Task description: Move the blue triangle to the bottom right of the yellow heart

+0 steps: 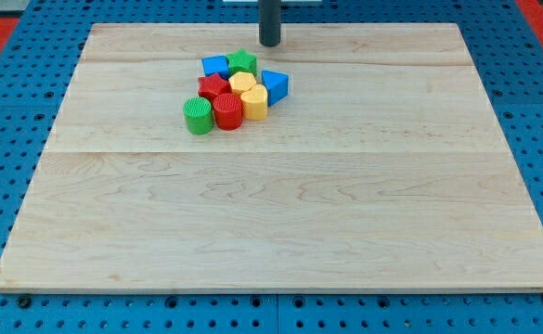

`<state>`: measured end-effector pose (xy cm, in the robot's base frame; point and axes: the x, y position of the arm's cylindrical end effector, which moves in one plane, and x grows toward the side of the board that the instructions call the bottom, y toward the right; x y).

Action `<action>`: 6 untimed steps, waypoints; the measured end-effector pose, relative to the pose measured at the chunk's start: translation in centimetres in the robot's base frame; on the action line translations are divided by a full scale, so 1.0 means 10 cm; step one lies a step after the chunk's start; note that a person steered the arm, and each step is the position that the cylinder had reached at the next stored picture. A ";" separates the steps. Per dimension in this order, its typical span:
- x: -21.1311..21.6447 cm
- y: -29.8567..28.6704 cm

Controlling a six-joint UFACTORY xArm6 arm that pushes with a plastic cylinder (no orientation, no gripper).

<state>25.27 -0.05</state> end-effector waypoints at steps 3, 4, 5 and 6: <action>0.72 -0.05; 0.73 -0.06; 1.33 0.09; 1.65 0.28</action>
<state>41.73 2.74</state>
